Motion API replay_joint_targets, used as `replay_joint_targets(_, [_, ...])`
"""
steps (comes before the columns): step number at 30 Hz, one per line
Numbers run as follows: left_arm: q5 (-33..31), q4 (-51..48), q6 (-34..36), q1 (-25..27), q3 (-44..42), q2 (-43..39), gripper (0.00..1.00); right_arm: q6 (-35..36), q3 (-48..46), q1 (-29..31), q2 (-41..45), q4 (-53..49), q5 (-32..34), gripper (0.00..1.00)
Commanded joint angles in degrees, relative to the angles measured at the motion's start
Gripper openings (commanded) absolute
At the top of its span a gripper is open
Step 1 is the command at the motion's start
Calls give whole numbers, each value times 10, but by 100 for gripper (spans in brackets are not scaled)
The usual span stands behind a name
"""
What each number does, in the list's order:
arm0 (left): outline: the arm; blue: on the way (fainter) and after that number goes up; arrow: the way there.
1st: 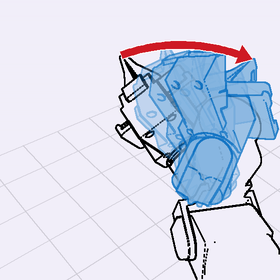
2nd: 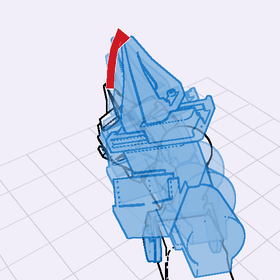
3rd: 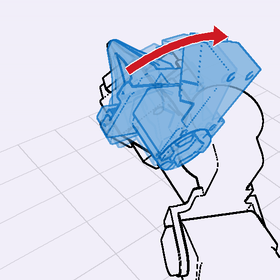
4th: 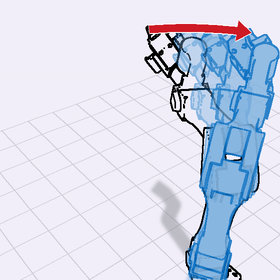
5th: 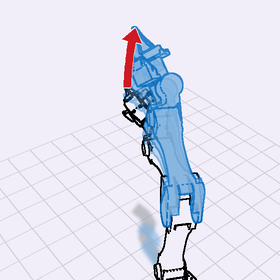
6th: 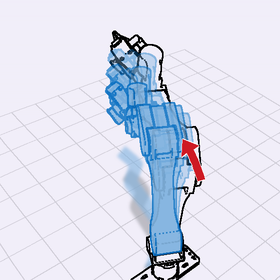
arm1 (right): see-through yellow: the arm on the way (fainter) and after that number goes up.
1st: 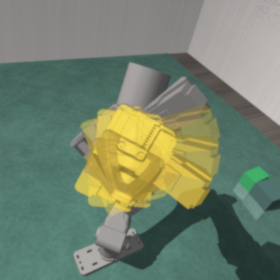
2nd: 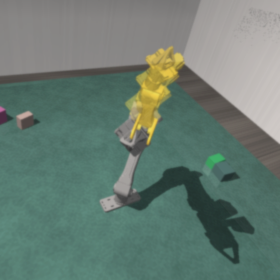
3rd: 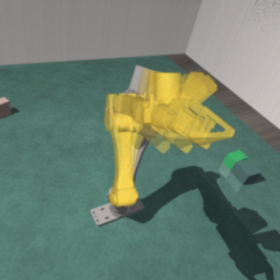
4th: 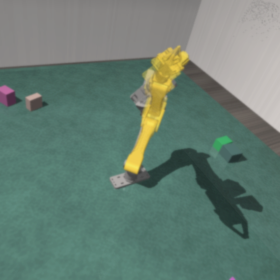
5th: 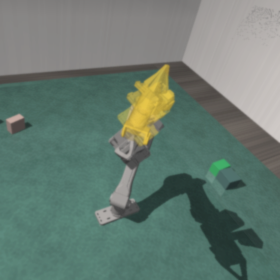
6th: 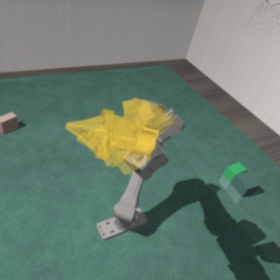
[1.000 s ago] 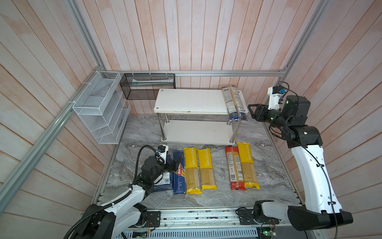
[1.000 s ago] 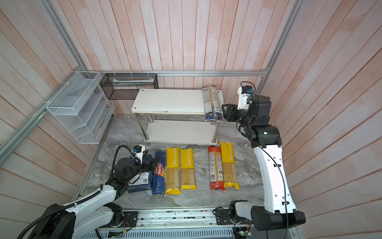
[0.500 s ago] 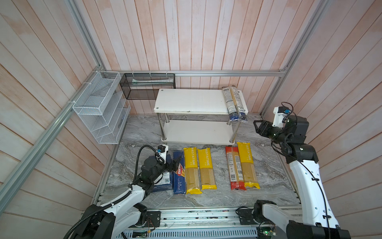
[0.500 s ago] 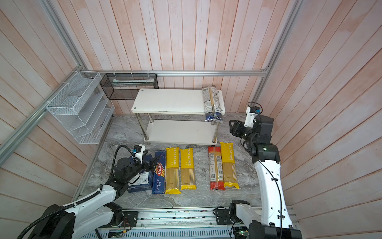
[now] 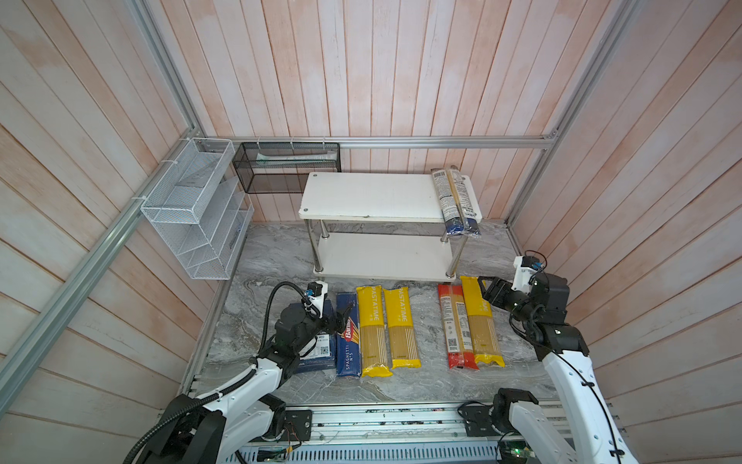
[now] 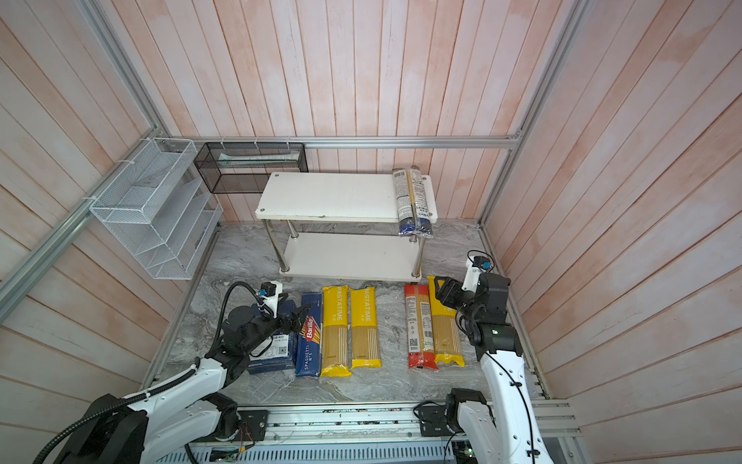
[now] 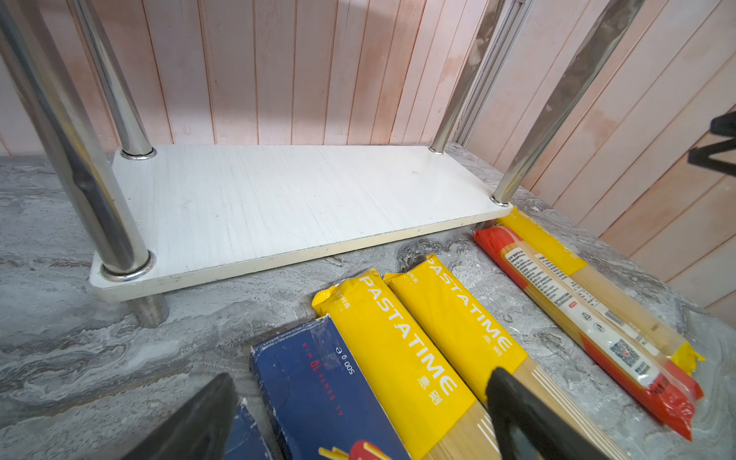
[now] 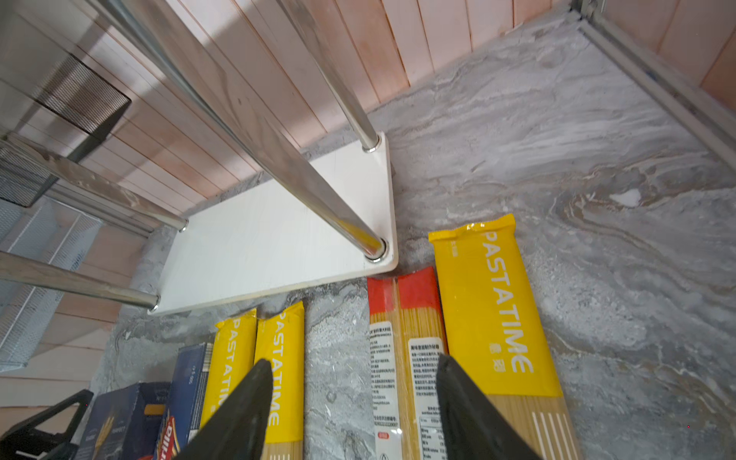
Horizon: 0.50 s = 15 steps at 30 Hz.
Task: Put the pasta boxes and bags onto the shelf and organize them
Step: 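Open the right gripper and draw it back from the shelf, then move the right gripper down over the red-and-clear spaghetti bag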
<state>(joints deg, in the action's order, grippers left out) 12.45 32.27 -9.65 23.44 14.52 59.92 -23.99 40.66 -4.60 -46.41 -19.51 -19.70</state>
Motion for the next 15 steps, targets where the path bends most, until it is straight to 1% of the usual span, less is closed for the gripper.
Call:
replay_joint_targets(1, [22, 4, 5, 3, 17, 2, 100, -11, -23, 1, 20, 16, -31, 68])
replay_joint_targets(4, [42, -1, 14, 3, 25, 16, 100, -21, -58, 5, 34, 19, -40, 73])
replay_joint_targets(7, [67, -5, 16, 6, 34, 26, 100, -23, -74, 17, 47, -1, -21, 75])
replay_joint_targets(9, [59, 3, 29, 20, 30, 26, 100, -17, -74, 28, 46, -23, -19, 78])
replay_joint_targets(13, [43, -11, 36, 30, 37, 30, 100, -1, -58, 47, 10, -56, -16, 79])
replay_joint_targets(15, [40, -5, 36, 33, 35, 29, 100, -4, -47, 65, -14, -69, 14, 79])
